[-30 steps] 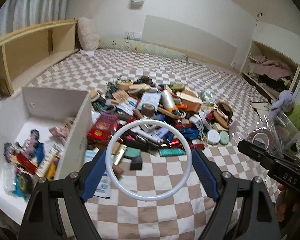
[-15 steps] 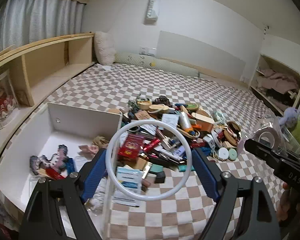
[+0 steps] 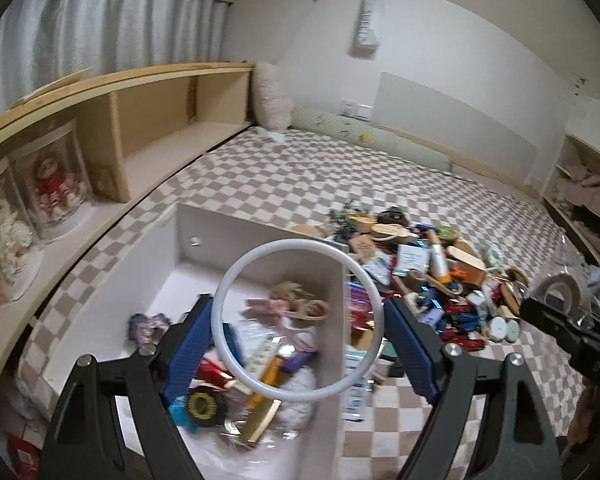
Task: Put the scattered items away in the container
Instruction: 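Carry the white ring with the left gripper while the right gripper carries the bagged tape over the white box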
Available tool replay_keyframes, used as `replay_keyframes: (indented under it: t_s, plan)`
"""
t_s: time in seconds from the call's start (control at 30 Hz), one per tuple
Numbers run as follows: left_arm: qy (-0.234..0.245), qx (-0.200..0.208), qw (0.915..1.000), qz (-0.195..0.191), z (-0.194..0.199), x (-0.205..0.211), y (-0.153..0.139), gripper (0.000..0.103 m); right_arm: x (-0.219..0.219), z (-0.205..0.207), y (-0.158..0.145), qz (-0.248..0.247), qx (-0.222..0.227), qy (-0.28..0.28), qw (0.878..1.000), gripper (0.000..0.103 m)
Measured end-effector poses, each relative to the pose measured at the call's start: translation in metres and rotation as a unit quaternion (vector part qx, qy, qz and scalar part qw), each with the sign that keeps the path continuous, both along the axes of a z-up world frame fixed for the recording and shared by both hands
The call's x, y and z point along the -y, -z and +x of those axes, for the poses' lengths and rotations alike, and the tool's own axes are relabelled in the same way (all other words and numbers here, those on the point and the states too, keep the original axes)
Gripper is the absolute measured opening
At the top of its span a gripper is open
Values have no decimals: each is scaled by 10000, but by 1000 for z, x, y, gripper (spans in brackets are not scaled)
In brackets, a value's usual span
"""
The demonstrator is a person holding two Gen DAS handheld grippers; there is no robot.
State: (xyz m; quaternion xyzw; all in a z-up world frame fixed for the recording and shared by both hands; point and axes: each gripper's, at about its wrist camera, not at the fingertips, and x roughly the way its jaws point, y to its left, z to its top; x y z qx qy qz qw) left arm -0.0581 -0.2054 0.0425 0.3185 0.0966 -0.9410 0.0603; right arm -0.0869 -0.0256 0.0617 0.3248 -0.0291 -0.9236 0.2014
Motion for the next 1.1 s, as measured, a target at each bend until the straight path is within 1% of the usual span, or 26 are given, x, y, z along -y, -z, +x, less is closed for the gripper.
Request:
replay_keyframes:
  t_s: [0.2, 0.3, 0.43, 0.5, 0.63, 0.8, 0.9, 1.07, 1.1]
  plan:
    - [-270, 265, 9993, -57, -11, 43, 8, 84, 40, -14, 3, 106, 70, -370, 9992, 38]
    - [-288, 442, 9986, 10, -21, 62, 14, 84, 59, -21, 4, 179, 100, -584, 9981, 38]
    - [-277, 722, 9970, -48, -36, 75, 23, 84, 84, -31, 8, 176, 199, -852, 9960, 38]
    - [-234, 884, 9958, -42, -43, 80, 31, 84, 94, -35, 10, 156, 296, -976, 9947, 38]
    - [-161, 1252, 9920, 59, -56, 92, 53, 84, 119, -40, 21, 282, 460, -1224, 9910, 38]
    - [-262, 1754, 9841, 106, -68, 107, 80, 84, 138, -46, 34, 392, 620, -1362, 9880, 38]
    - [-286, 1901, 9812, 172, -76, 113, 88, 84, 148, -53, 42, 356, 763, -1382, 9868, 38]
    - [-372, 1997, 9791, 118, -87, 120, 94, 85, 162, -64, 53, 349, 959, -1423, 9846, 38]
    - [-401, 2006, 9788, 115, -89, 121, 96, 87, 164, -65, 55, 357, 991, -1433, 9841, 38]
